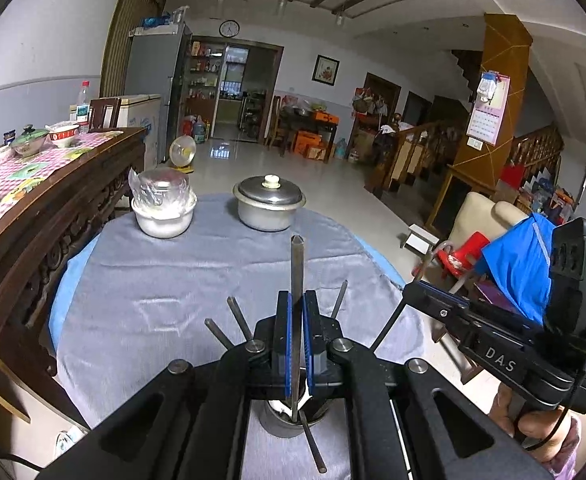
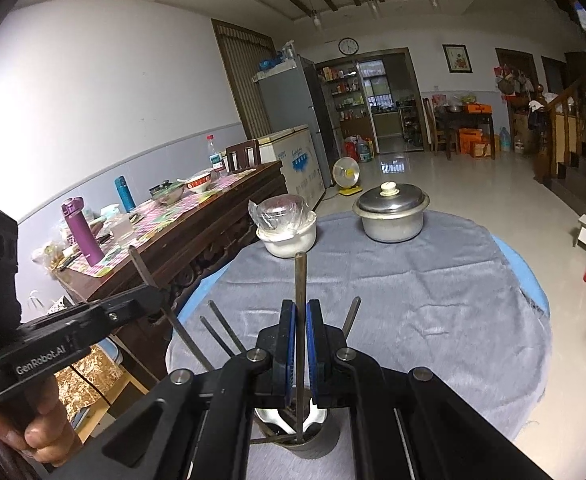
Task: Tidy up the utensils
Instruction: 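Lower both chopsticks into the dark cup beside the spoons, then open both tools and release the chopsticks in the cup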
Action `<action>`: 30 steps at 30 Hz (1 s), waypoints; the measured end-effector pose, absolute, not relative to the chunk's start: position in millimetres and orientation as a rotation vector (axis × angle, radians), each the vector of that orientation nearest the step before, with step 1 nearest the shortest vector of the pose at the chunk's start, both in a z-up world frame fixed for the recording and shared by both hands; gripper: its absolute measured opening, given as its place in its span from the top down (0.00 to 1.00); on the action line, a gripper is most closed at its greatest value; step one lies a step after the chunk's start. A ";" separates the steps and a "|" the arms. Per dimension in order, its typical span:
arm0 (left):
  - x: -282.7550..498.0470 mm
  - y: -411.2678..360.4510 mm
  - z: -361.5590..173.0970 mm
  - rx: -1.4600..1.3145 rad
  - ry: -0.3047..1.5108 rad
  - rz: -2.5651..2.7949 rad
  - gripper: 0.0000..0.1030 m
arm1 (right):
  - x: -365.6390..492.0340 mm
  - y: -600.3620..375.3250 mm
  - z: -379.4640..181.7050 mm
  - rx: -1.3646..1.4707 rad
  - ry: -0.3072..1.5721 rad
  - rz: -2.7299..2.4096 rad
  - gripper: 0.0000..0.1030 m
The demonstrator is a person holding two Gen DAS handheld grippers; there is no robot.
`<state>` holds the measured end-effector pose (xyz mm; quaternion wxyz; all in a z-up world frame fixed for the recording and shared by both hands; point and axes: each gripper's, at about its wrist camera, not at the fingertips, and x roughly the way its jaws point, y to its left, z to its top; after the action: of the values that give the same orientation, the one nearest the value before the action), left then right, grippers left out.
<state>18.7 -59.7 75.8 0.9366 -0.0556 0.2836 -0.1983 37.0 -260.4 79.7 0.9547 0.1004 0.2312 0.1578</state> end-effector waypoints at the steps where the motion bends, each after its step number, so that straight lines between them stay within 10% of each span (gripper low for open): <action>1: 18.7 -59.7 74.8 -0.114 0.583 -0.405 0.95 | 36.9 -260.4 79.3 0.206 0.472 0.321 0.94; 30: 9.6 -51.7 56.2 -0.107 0.685 -0.399 0.95 | 41.8 -257.7 49.8 0.260 0.560 0.308 0.93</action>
<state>9.6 -51.7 56.2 0.9212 -0.0520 0.3333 -0.1941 41.8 -257.7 49.8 0.9410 0.1275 0.2747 0.1508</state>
